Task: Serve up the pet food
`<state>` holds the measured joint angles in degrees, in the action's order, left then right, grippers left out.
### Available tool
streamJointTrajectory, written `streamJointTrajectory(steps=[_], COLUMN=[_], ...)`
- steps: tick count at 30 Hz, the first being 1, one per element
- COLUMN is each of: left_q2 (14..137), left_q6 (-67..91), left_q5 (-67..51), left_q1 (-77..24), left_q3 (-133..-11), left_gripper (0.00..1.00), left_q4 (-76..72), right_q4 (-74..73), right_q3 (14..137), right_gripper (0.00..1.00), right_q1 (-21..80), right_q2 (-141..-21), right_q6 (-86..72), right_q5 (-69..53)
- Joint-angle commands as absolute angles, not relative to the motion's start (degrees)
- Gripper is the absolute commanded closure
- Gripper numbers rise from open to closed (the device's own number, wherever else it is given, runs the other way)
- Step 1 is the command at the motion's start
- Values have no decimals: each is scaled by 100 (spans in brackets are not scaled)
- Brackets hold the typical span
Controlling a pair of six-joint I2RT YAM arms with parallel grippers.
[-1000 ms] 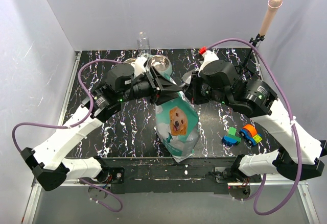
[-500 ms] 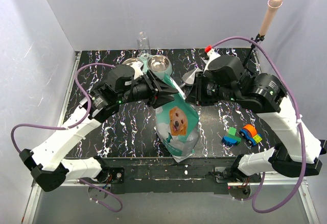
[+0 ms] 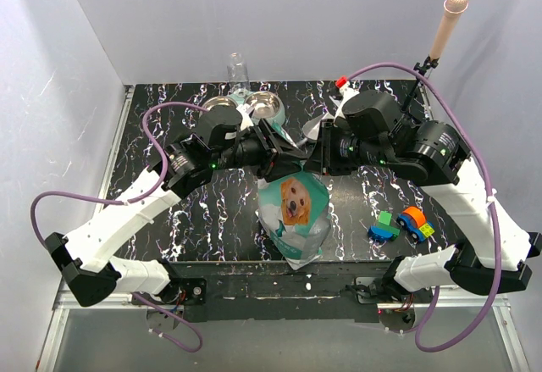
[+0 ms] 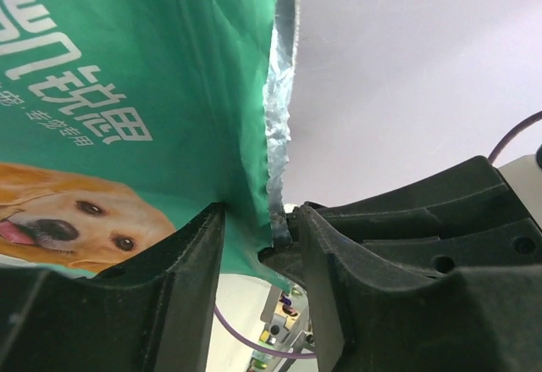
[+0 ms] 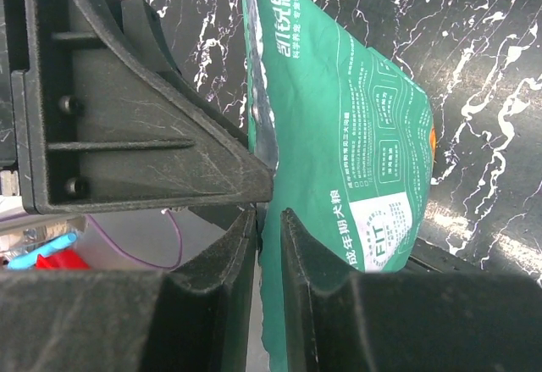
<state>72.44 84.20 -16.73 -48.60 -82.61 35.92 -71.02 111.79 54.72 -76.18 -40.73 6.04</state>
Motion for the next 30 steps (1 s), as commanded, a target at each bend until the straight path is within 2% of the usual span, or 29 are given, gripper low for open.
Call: streamJointTrajectory(steps=[1,4,11,17,26,30], left_q2=[7216,7155,7049,7040,7005,6952], left_q6=[8332,8376,8402,8411,8411,8446], left_q5=[-1617,-1609,-1600,-1626,-1644,-1608], left_q1=[-4904,-4904,-4913,-4904,-4904,-4904], left_q3=[-8482,-8412,-8262,-8218,-8148,-8112], left_gripper=[63,72,78,91,100,100], left_q4=[3621,3674,3569,3516,3428,3428], right_q4=[-6882,-6908,-7154,-7181,-7198,-7286], right_q3=[11048,11039,11338,11522,11733,11716], right_gripper=[75,74,73,71,71,73], right_q1=[5449,5423,5282,5203,5150,5150], right_q2=[-7480,-7427,-7444,-7462,-7716,-7831], right_q6=[-4131,-4227,-4298,-4289,-3903,-3666], right_q5=[589,755,773,765,870,932])
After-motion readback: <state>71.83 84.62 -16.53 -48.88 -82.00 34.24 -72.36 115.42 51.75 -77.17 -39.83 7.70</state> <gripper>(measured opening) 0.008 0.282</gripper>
